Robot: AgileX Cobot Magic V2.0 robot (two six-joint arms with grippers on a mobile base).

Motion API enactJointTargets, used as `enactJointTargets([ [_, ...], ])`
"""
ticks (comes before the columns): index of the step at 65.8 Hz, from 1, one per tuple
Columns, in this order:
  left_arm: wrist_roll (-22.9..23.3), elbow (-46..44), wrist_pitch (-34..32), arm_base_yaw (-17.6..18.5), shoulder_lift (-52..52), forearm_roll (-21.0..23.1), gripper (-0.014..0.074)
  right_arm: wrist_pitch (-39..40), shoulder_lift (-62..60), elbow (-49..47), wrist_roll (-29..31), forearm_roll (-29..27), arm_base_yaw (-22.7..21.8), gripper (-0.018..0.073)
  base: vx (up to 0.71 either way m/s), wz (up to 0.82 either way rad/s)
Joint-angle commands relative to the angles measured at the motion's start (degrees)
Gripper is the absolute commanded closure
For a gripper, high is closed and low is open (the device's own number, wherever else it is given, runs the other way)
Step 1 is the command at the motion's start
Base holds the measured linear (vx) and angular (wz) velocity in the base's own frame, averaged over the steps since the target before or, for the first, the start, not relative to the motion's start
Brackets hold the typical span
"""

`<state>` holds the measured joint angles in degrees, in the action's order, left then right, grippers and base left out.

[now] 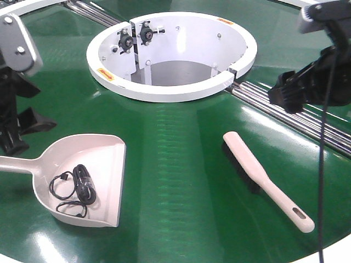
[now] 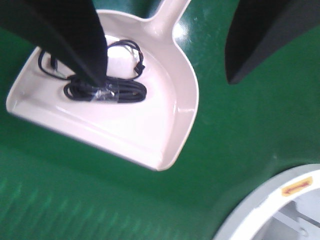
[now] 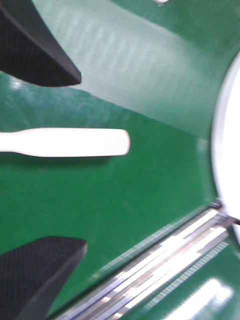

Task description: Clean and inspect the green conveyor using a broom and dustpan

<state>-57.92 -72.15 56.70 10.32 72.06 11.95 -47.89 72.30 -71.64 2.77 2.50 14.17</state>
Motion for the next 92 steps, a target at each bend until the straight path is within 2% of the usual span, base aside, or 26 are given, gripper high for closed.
enactJointTargets([
  [1, 6.1, -1.7, -6.4, 0.5, -4.5, 1.8, 0.0155, 6.6, -4.6, 1.0, 0.3, 1.1, -0.3, -0.0022, 0.00, 0.00],
  [12, 23.1, -1.6, -15.0, 0.5, -10.4, -1.4, 0.0185, 16.7, -12.8, 12.4, 0.2, 2.0, -0.3, -0.0022, 0.00, 0.00],
  [17, 28.0, -0.8, -16.4, 0.5, -13.2, -3.2, 0.0196, 22.3, -17.2, 17.5, 0.0, 2.0, -0.3, -0.0022, 0.00, 0.00],
  [25, 29.2, 6.5, -23.3, 0.5, -19.9, -3.2, 0.0213, 28.8, -23.4, 24.8, -1.6, 1.9, -0.3, -0.0022, 0.00, 0.00],
  [32, 29.9, 17.9, -33.9, 0.5, -28.7, -3.1, 0.0231, 32.7, -29.2, 30.7, -1.4, 2.0, -0.3, -0.0022, 0.00, 0.00],
  [38, 32.8, 28.8, -42.3, 0.5, -37.6, -3.1, 0.0246, 36.2, -34.6, 36.2, -1.4, 2.0, -0.3, -0.0022, 0.00, 0.00],
  [43, 35.9, 36.6, -46.3, 0.5, -44.0, -3.1, 0.0253, 39.7, -39.6, 40.9, -1.5, 1.9, -0.3, -0.0022, 0.00, 0.00],
  [52, 40.9, 47.3, -46.7, 0.4, -50.7, -3.1, 0.0254, 45.3, -47.8, 48.9, -1.7, 1.8, -0.3, -0.0022, 0.00, 0.00],
  [59, 45.2, 51.8, -46.8, 0.4, -51.7, -3.1, 0.0254, 46.1, -52.0, 53.3, -1.7, 1.8, -0.3, -0.0022, 0.00, 0.00],
  [73, 45.7, 55.2, -48.5, 0.4, -51.7, -3.2, 0.0262, 49.4, -53.2, 57.5, -1.6, 1.8, -0.3, -0.0017, 0.00, 0.00],
  [78, 45.6, 55.2, -48.4, 0.4, -51.7, -4.3, 0.0321, 49.1, -53.2, 57.5, -1.6, 1.8, -0.3, 0.0044, 0.00, 0.00],
  [81, 45.6, 55.2, -47.8, 0.4, -51.7, -5.4, 0.0399, 48.9, -53.2, 57.5, -1.6, 1.8, -0.3, 0.0122, 0.00, 0.00],
  [87, 45.6, 55.2, -47.6, 0.4, -51.7, -6.3, 0.0608, 47.9, -53.2, 57.5, -1.6, 1.8, -0.3, 0.0389, 0.00, 0.00],
  [91, 45.6, 55.2, -47.7, 0.4, -51.7, -6.1, 0.0605, 47.0, -53.2, 57.5, -1.6, 1.8, -0.3, 0.0578, 0.00, 0.00],
  [92, 45.7, 55.2, -47.9, 0.4, -51.7, -6.1, 0.0605, 46.8, -53.2, 57.5, -1.7, 1.7, -0.3, 0.0575, 0.00, 0.00],
])
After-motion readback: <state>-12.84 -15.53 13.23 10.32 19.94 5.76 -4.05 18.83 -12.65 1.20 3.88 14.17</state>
